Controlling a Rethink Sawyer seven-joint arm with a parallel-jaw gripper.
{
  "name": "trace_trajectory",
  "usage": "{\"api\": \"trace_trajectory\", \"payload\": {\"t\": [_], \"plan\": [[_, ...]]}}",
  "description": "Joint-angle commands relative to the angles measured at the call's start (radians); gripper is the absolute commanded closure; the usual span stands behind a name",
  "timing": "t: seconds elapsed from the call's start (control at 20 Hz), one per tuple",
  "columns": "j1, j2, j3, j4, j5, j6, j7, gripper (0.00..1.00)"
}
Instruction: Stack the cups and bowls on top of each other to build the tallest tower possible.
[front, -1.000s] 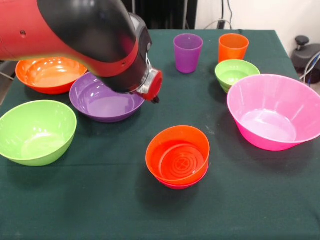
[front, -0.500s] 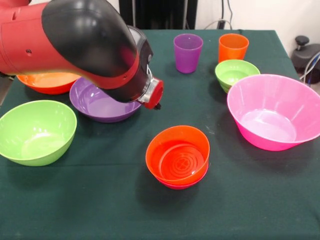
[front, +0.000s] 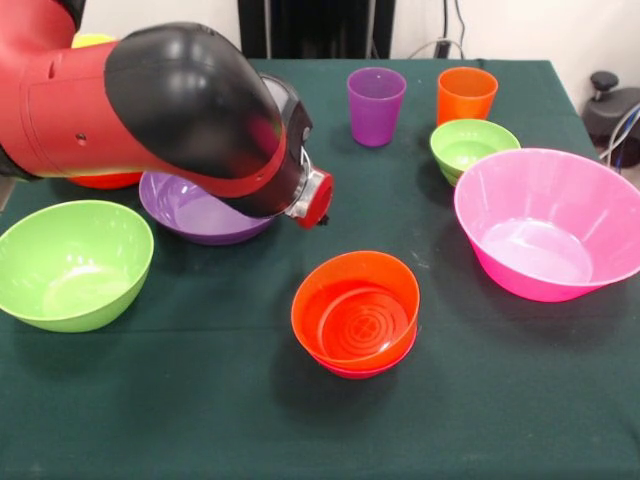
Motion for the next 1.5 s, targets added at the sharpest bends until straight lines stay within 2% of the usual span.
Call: {"api": "trace_trajectory", "payload": {"t": [0.05, 0.15, 0.55, 0.6, 1.5], "plan": [[0.037, 0.021, -0.049, -0.053, -0.061, -0.112, -0.124, 0.00], [0.037, 0.031, -0.045, -0.078, -0.066, -0.100, -0.135, 0.00], [0.040, 0.022, -0.050, -0.064, -0.070, -0.104, -0.133, 0.00], [0.041, 0.023, -0.050, -0.067, -0.071, -0.103, -0.134, 1.00], [0.050, 0.048, -0.045, -0.116, -0.068, -0.081, -0.141, 1.00]]}}
